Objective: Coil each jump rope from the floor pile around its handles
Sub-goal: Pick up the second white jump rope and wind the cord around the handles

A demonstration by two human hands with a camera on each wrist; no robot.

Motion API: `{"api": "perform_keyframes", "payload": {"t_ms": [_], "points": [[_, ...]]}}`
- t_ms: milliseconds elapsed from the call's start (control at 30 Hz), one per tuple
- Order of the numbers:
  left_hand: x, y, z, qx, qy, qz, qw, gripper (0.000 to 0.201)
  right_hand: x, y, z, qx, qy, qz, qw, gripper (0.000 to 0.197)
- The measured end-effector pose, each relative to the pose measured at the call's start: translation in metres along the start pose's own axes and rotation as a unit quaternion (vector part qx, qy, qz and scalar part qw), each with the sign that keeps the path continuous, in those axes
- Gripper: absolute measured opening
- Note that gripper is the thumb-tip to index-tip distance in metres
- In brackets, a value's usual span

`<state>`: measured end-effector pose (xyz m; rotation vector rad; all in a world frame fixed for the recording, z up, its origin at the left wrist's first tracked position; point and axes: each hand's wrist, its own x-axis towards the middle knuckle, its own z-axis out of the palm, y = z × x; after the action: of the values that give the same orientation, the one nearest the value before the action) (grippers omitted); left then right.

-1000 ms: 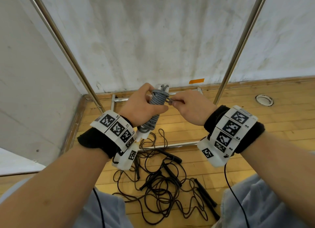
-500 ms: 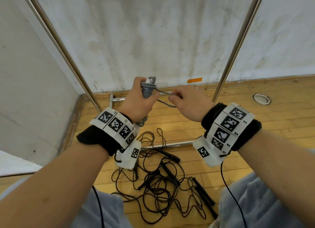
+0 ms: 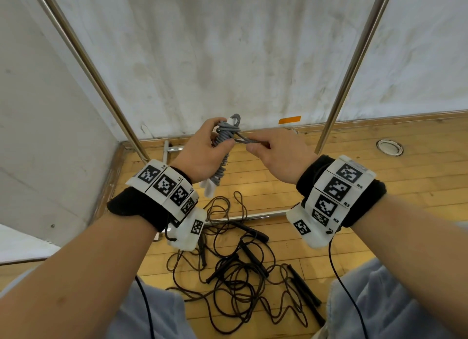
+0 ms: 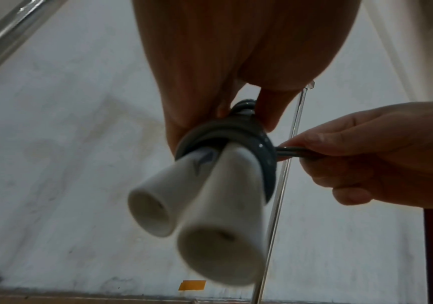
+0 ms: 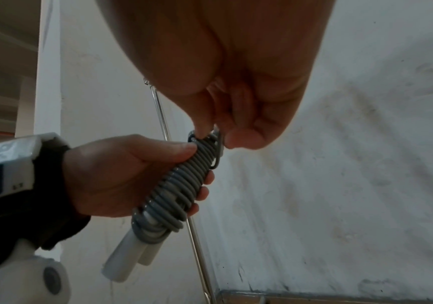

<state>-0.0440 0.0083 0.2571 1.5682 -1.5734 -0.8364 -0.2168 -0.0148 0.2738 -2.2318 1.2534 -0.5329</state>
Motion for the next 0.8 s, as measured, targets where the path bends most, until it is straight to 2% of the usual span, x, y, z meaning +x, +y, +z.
{"api": "perform_keyframes", "payload": {"t_ms": [100, 167, 300, 433, 567, 733, 800], "points": [[-0.002, -0.001, -0.002, 0.009, -0.001, 0.003, 1.000, 0.041, 0.001, 0.002, 0.000, 0.013, 0.062, -0.006, 0.998, 0.028], [-0.003, -0.001, 0.000, 0.018, -0.001, 0.010, 1.000, 0.040, 0.002, 0.001, 0.001, 0.028, 0.070, -0.014, 0.997, 0.026], [-0.005, 0.002, 0.003, -0.031, 0.005, 0.002, 0.999, 0.026, 0.001, 0.000, 0.004, 0.042, 0.062, -0.024, 0.997, 0.023], [-0.004, 0.004, 0.005, -0.043, 0.024, 0.022, 0.999, 0.027, 0.000, -0.002, 0.004, 0.096, 0.068, -0.024, 0.993, 0.025], [-0.004, 0.007, 0.009, -0.125, -0.021, -0.014, 0.992, 0.028, 0.002, -0.003, 0.003, 0.118, 0.052, -0.016, 0.991, 0.026], [-0.004, 0.010, 0.007, -0.167, -0.035, 0.002, 0.985, 0.027, 0.001, -0.004, 0.004, 0.130, 0.035, -0.015, 0.991, 0.031], [-0.003, 0.012, 0.008, -0.216, -0.052, -0.032, 0.974, 0.031, 0.003, -0.004, 0.003, 0.126, 0.016, -0.005, 0.992, 0.031]]}}
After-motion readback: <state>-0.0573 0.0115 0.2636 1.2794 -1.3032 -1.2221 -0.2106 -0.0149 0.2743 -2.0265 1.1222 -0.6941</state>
